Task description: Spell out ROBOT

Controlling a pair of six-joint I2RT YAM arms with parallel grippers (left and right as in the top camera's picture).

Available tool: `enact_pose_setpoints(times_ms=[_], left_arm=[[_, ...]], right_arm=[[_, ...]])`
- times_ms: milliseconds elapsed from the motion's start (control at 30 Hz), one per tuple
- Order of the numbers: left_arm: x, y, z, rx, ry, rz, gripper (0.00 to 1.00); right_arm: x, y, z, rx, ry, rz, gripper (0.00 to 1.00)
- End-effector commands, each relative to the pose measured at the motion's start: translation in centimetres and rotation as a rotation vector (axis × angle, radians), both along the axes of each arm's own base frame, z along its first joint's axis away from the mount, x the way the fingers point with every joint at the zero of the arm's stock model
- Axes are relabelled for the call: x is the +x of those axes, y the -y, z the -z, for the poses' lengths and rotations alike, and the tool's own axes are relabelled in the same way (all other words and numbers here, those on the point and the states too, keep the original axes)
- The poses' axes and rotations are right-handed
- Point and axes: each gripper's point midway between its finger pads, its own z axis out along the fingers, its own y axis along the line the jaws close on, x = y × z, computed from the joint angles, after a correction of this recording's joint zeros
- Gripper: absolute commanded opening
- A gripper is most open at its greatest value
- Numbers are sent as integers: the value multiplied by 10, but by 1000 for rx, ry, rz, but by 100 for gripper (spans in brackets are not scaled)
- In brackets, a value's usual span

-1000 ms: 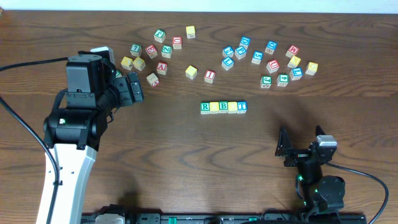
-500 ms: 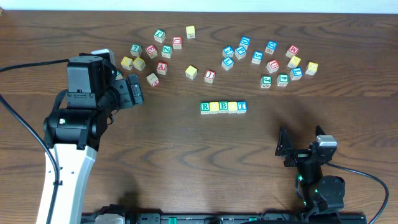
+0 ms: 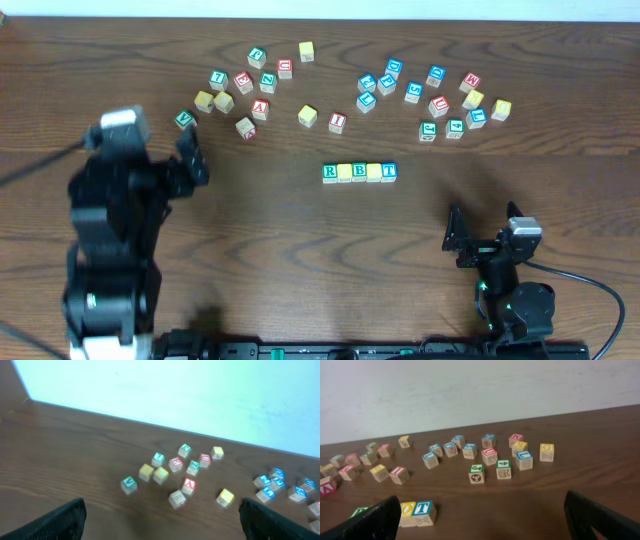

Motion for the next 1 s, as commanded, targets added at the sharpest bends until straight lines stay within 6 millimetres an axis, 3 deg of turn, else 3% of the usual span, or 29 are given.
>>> enact_pose_setpoints(times_ms=[0, 200, 467, 667, 967], left_arm=[[-24, -12, 27, 15, 55, -37, 97], [-48, -16, 64, 29, 162, -62, 97], [-56, -16, 98, 89, 301, -55, 97], [-57, -16, 115, 132, 330, -48, 97], [-55, -16, 125, 177, 327, -40, 97]], right_arm=[[0, 1, 0, -4, 3, 3, 99], [0, 1, 0, -4, 3, 3, 99], [0, 1, 0, -4, 3, 3, 99], [0, 1, 0, -4, 3, 2, 99], [0, 1, 0, -4, 3, 3, 99]])
